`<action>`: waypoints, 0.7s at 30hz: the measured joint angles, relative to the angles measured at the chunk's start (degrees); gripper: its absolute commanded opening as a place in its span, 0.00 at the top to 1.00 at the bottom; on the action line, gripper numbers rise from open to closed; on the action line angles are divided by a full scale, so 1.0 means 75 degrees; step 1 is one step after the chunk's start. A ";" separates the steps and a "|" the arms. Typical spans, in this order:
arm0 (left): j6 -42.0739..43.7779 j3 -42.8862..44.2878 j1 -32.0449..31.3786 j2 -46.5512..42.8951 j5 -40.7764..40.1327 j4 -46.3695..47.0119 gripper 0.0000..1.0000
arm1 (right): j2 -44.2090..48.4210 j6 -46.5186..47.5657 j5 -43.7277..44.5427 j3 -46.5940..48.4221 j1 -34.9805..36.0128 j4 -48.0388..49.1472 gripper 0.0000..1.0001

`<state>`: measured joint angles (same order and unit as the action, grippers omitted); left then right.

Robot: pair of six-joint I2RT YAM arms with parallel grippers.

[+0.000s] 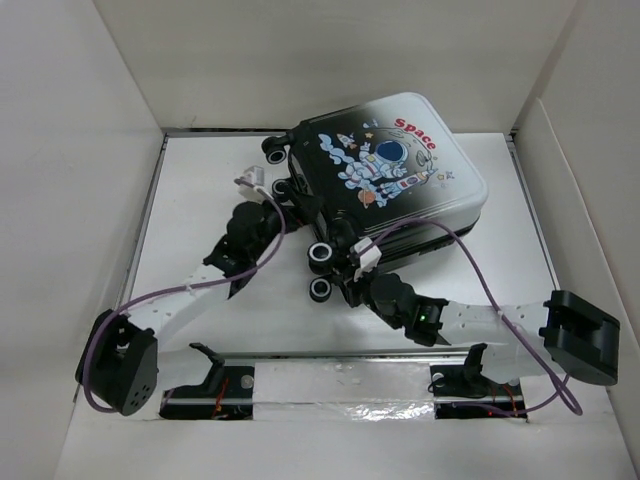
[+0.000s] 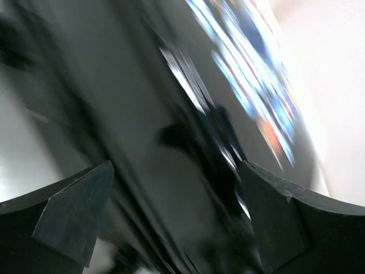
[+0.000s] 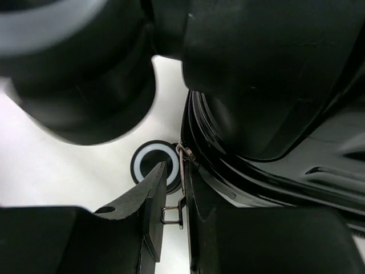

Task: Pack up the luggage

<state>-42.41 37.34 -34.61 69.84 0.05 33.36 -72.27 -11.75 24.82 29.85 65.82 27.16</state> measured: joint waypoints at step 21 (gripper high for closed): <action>0.2594 0.1801 0.3754 0.1081 0.1469 -0.1996 0.21 | 0.1958 -0.0373 -0.1588 -0.1370 0.0117 -0.0160 1.00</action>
<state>-22.96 50.85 -6.46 77.95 11.07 18.39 -57.58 -14.55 12.91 19.57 66.70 25.96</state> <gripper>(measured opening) 0.764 0.217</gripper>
